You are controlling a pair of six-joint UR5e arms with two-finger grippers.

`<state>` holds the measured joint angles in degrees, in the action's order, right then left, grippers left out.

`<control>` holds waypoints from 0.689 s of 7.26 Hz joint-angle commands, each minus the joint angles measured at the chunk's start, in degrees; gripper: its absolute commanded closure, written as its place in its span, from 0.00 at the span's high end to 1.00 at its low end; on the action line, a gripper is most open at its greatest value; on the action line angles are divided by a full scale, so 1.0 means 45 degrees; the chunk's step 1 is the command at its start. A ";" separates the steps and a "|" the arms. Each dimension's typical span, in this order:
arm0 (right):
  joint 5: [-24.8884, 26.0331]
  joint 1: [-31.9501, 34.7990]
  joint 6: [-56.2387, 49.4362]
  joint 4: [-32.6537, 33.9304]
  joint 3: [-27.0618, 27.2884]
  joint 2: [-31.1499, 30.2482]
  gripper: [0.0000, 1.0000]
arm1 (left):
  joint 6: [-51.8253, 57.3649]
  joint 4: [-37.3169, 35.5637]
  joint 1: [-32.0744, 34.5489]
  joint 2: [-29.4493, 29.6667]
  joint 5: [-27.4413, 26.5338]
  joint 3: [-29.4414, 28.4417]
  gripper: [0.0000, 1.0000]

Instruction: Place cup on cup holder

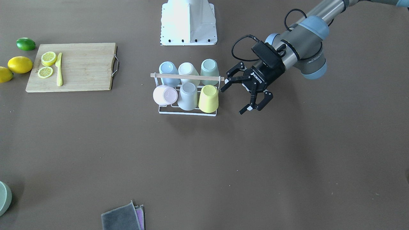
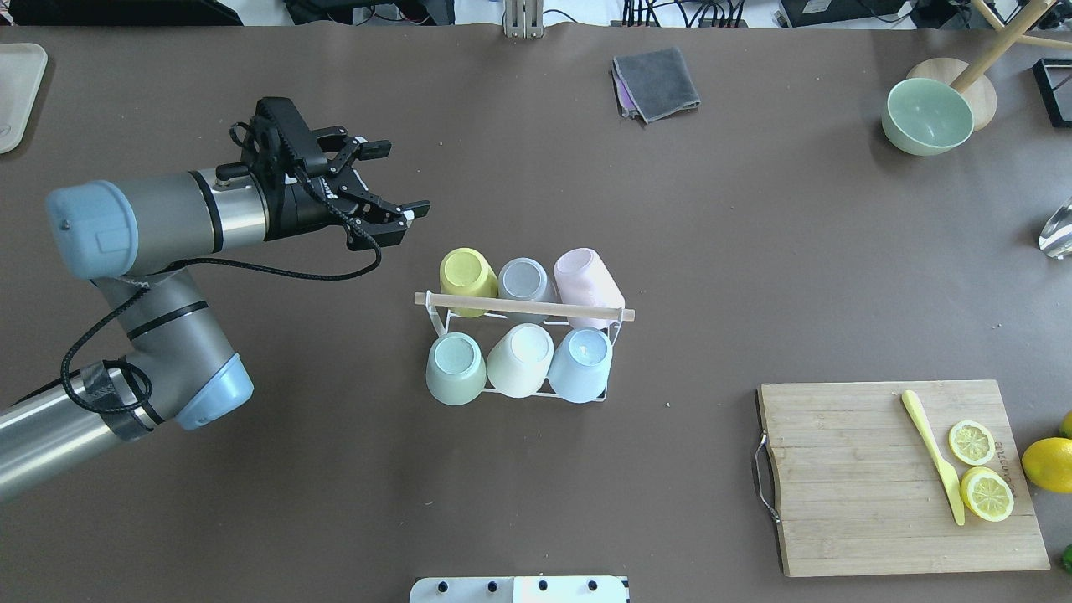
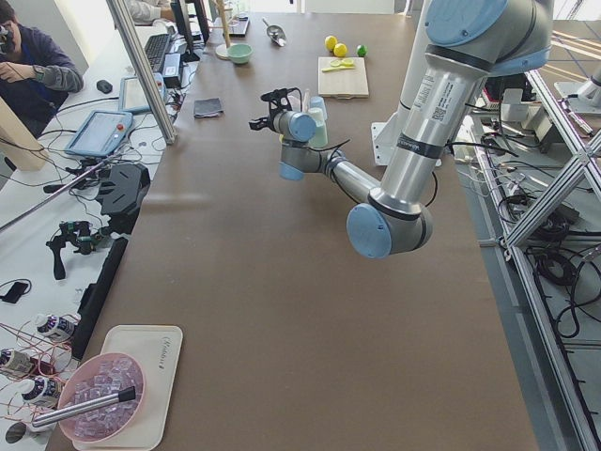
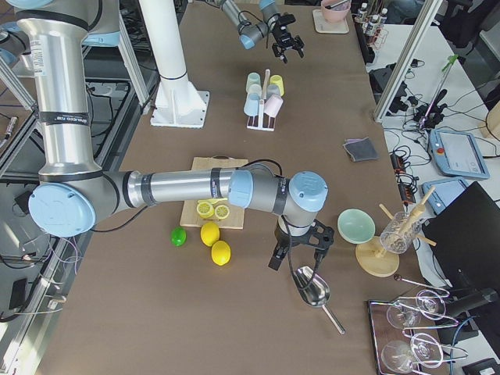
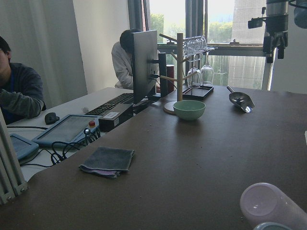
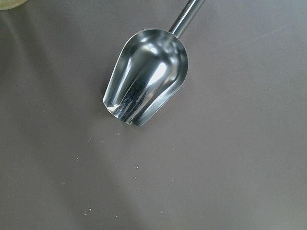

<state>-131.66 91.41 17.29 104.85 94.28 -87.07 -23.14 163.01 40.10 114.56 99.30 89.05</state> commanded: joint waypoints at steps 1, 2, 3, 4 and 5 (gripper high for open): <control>0.0001 0.0000 0.0006 0.0000 0.0005 0.0013 1.00 | -0.0948 -0.3959 0.0404 -0.0145 0.0471 0.0075 0.97; 0.0001 0.0000 0.0006 0.0000 -0.0014 -0.0006 1.00 | -0.0951 -0.5912 0.0811 -0.0146 0.0839 0.0075 0.97; -0.0019 0.0000 -0.0013 0.0000 0.0025 -0.0006 1.00 | -0.0951 -0.7517 0.1337 -0.0146 0.1752 0.0075 0.97; -0.0019 0.0000 0.0025 0.0000 -0.0014 -0.0006 1.00 | -0.0932 -0.9138 0.1710 -0.0185 0.2747 0.0094 0.97; -0.0019 0.0000 0.0026 0.0000 -0.0014 -0.0006 1.00 | -0.0874 -1.0508 0.2293 -0.0668 0.3492 0.0404 0.97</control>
<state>-131.73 91.41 17.35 104.85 94.26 -87.10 -27.27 124.48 47.40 113.33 110.26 89.75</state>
